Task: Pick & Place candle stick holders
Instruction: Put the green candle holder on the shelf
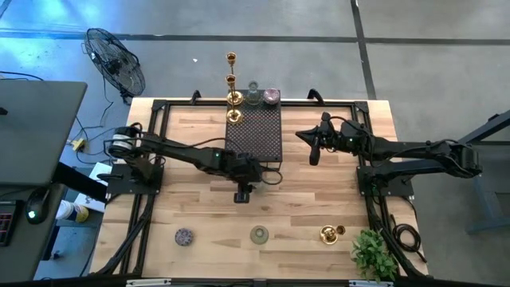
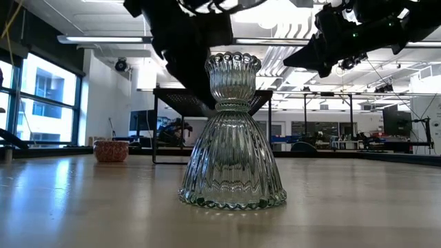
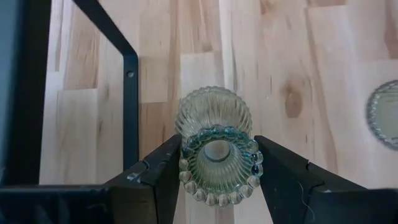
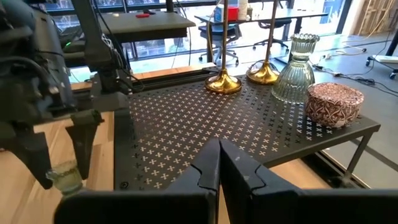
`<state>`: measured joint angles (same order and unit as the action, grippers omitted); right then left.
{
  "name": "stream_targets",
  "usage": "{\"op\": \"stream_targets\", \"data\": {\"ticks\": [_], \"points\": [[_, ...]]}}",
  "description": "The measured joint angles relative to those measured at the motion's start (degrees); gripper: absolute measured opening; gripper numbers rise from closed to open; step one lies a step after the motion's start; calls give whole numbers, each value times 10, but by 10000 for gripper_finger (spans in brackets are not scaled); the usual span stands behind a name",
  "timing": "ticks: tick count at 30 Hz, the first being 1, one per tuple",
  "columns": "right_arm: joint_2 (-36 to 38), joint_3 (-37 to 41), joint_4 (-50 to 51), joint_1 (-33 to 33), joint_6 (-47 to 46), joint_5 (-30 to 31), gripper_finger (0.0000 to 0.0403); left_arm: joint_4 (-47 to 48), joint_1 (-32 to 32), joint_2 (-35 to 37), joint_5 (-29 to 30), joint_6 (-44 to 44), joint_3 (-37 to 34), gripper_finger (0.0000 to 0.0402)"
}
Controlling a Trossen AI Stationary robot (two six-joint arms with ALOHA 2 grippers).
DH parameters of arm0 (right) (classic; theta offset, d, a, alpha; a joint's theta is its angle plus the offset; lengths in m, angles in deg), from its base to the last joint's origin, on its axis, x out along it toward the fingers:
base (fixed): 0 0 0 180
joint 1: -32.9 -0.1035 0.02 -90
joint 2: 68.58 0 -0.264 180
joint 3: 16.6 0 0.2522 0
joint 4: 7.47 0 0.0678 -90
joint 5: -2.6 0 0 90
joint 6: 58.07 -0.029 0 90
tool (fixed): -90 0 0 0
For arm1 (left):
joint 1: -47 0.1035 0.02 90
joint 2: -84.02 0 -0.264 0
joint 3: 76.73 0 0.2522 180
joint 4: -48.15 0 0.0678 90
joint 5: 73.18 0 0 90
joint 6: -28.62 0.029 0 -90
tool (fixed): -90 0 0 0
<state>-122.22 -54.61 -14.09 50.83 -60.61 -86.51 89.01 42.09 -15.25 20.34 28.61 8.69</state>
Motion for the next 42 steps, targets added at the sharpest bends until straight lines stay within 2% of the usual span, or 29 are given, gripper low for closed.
{"op": "stream_targets", "data": {"ticks": [20, 23, 29, 33, 37, 39, 42], "points": [[0, 0, 4, 0, 2, 0, 0, 0, 8, -8, -30, -2, 0, 176], [0, 0, 5, 0, 2, 0, 0, 0, 8, -8, -29, -4, 0, 192], [0, 0, 7, 0, 1, 0, 0, -2, 8, -7, -30, -16, 0, 256], [0, 0, 8, 0, 1, -1, 0, 17, 8, -5, -35, -8, 8, 272], [0, 0, 18, 0, 0, -10, 0, 98, -16, 24, -1, 26, 46, 252], [0, 0, 28, 0, -2, -10, 0, 128, -34, 57, 27, 43, 47, 223], [0, 0, 40, -2, -23, -4, 0, 100, -62, 118, 17, 60, 14, 163]]}}
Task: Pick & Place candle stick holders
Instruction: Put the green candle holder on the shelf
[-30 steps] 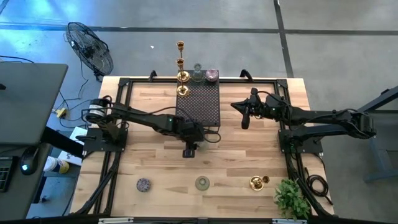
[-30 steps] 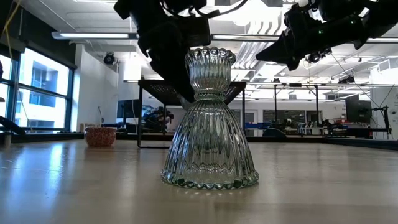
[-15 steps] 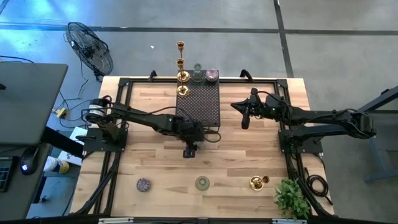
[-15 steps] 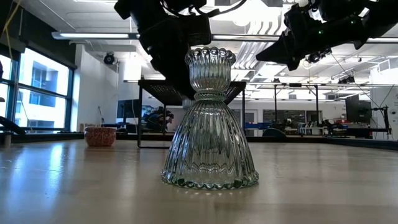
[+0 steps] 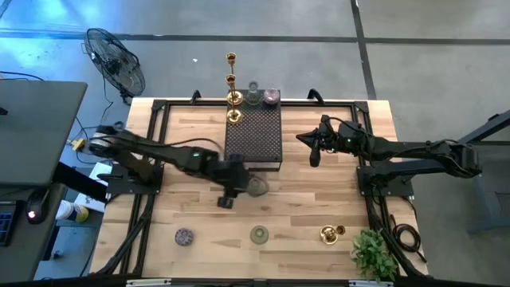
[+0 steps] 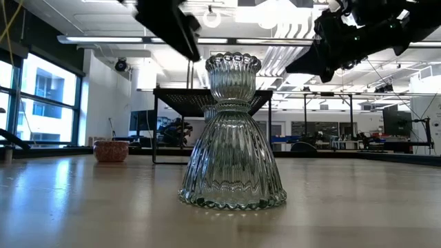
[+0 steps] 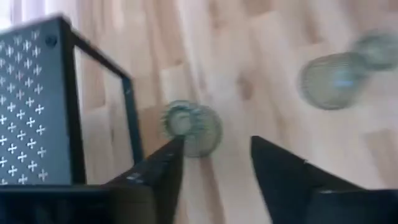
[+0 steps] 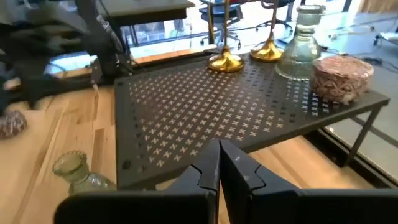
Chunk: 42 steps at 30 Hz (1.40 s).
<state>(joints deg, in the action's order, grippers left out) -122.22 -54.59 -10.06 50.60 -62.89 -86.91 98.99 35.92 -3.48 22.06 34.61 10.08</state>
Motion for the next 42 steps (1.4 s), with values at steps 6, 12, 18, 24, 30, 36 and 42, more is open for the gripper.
{"op": "stream_targets", "data": {"ticks": [6, 12, 18, 24, 30, 36, 42], "points": [[-2, 0, 13, -71, -6, 67, 0, -194, -18, 136, -54, -47, -182, 32], [-6, 0, 15, -189, -64, 156, 0, -429, -9, 269, -14, -122, -393, 21], [-42, -1, 31, -298, -171, 240, 0, -555, -9, 379, 63, -128, -517, 14], [-127, -1, -23, -352, -277, 260, 0, -618, 28, 471, 87, -107, -608, 3], [-224, -27, -67, -383, -341, 258, 36, -634, 101, 508, 89, -102, -658, 1], [-341, -126, -35, -386, -339, 272, 128, -640, 175, 509, 73, -104, -680, 1], [-430, -225, 23, -361, -337, 221, 240, -631, 193, 509, 43, -114, -681, 1]]}}
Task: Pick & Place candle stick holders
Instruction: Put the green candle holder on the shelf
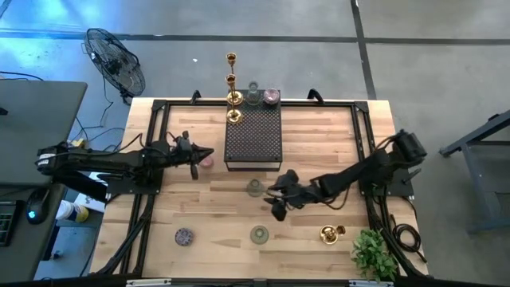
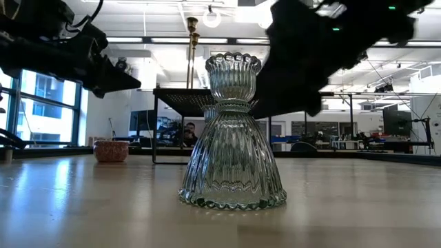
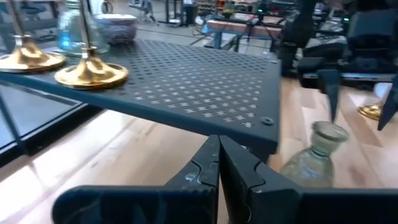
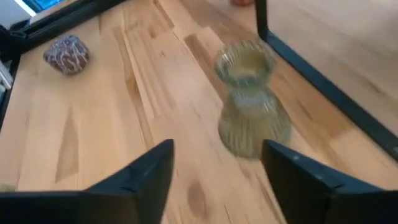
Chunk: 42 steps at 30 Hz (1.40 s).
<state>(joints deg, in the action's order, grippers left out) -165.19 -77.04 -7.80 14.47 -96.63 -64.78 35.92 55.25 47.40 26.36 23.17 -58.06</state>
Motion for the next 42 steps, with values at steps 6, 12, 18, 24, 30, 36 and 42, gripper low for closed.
{"op": "stream_targets", "data": {"ticks": [6, 12, 18, 24, 30, 36, 42], "points": [[-17, -41, 33, 32, 13, -2, 297, 3, 0, 0, -14, -4, 0, 1], [-28, -44, 32, 42, 28, 14, 300, 5, 0, 0, -16, -8, 0, 1], [-70, -43, -3, 43, 74, 56, 300, 9, 0, 0, -15, -8, 0, 1], [-85, -43, -81, 48, 131, 35, 300, 10, 0, 0, -15, -8, 0, 1], [-85, -43, -89, 54, 141, 26, 298, 11, 0, 0, -15, -7, 0, 1], [-85, -43, -89, 55, 146, 29, 278, 13, 0, 0, -14, -6, 0, 1], [-85, -43, -88, 56, 146, 25, 260, 13, 0, 0, -14, -6, 0, 1]]}}
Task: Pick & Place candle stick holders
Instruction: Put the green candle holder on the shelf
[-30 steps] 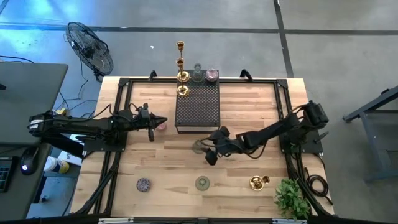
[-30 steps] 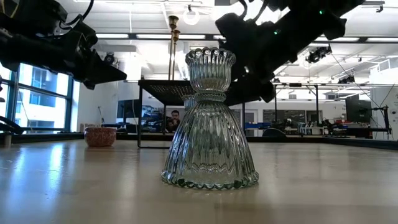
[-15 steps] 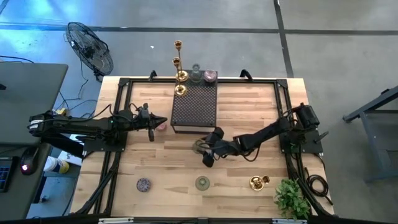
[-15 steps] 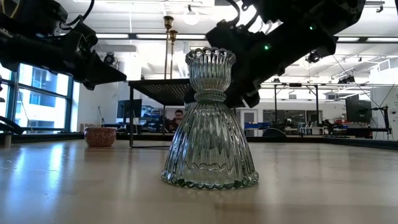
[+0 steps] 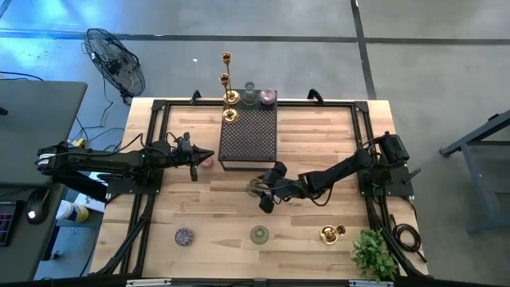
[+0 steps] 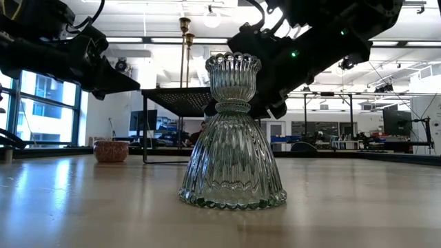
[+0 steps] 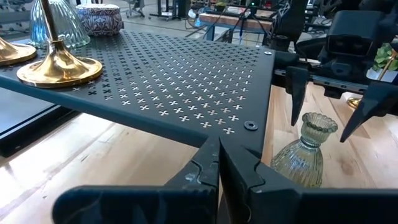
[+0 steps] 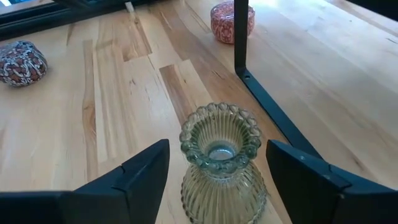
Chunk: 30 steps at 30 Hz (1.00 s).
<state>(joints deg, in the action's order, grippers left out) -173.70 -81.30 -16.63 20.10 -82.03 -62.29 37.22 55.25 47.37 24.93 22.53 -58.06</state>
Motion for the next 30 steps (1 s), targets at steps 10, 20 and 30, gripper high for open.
{"op": "stream_targets", "data": {"ticks": [10, 20, 30], "points": [[2, 0, 33, -7, -14, -29, 262, 0, 0, 0, 0, 0, 0, 1], [42, 0, 134, -7, -62, -107, 261, 4, 0, 0, 1, 0, 0, 1], [87, -98, 325, -16, -37, -55, 208, 4, 0, 0, 1, 0, 0, 1]]}}
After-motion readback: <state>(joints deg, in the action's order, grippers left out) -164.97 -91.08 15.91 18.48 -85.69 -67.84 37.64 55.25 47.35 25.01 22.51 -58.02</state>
